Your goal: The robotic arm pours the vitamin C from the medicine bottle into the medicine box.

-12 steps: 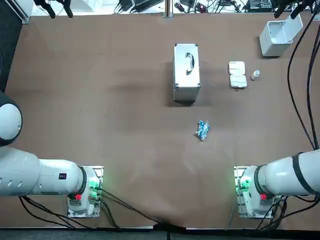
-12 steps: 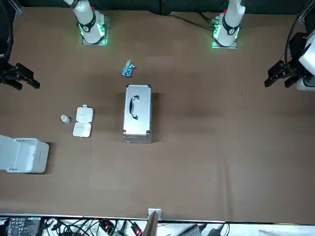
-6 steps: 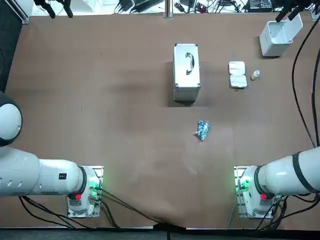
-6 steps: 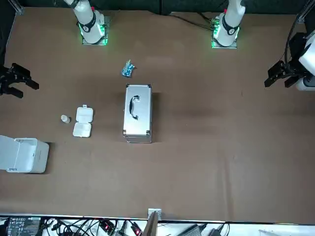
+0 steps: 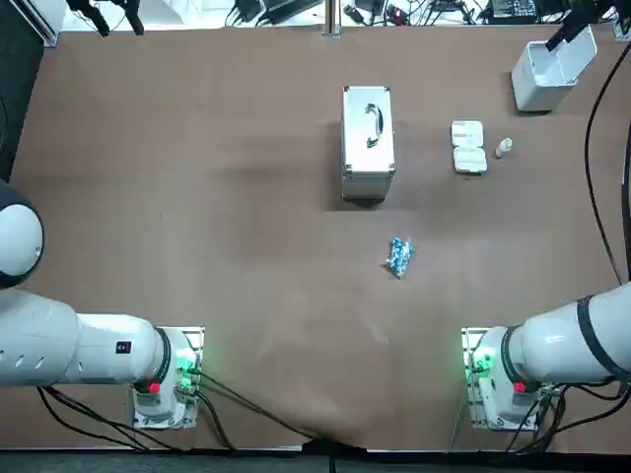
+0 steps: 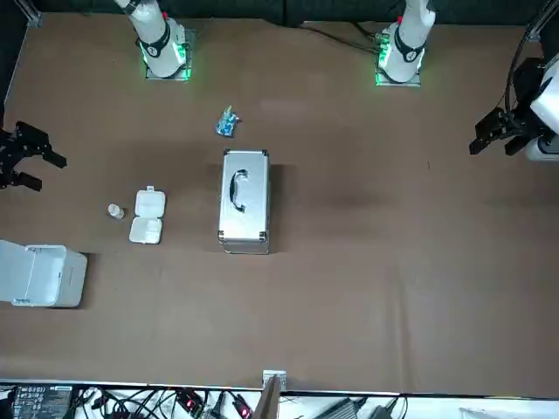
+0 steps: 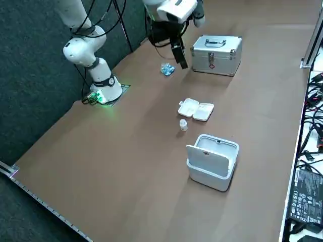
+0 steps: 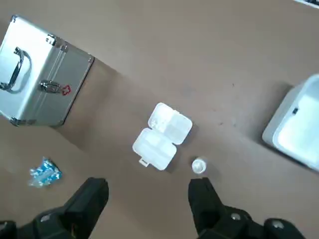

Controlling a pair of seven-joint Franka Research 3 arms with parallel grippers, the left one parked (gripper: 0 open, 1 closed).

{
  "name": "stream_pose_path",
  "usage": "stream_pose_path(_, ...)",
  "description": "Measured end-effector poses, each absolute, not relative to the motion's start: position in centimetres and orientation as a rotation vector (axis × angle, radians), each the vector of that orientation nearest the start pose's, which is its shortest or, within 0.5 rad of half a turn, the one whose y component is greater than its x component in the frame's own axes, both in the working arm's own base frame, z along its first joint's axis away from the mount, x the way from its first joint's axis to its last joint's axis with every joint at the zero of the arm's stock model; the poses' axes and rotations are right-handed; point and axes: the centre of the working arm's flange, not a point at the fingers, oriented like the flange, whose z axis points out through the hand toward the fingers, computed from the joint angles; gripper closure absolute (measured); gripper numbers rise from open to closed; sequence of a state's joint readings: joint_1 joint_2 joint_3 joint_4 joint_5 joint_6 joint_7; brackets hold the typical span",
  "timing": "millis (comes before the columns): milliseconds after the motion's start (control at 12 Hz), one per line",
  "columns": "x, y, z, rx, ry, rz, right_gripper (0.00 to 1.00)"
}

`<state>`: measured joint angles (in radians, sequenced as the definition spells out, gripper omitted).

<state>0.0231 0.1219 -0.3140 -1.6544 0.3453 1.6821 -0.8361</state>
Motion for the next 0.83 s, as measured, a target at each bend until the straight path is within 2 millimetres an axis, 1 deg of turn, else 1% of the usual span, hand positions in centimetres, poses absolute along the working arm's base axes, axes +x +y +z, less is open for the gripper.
stream_pose_path(167,57.9,-14.2,51.9,-2.718,-0.761,-0.175,0.0)
stream_pose_path(250,57.8,-15.1,50.7,-2.696,-0.835,-0.213,0.0)
stream_pose_path(583,57.8,-16.4,47.8,-2.579,-1.022,-0.354,0.0)
stream_pose_path(833,58.1,-17.8,44.4,-2.472,-1.083,-0.431,0.0)
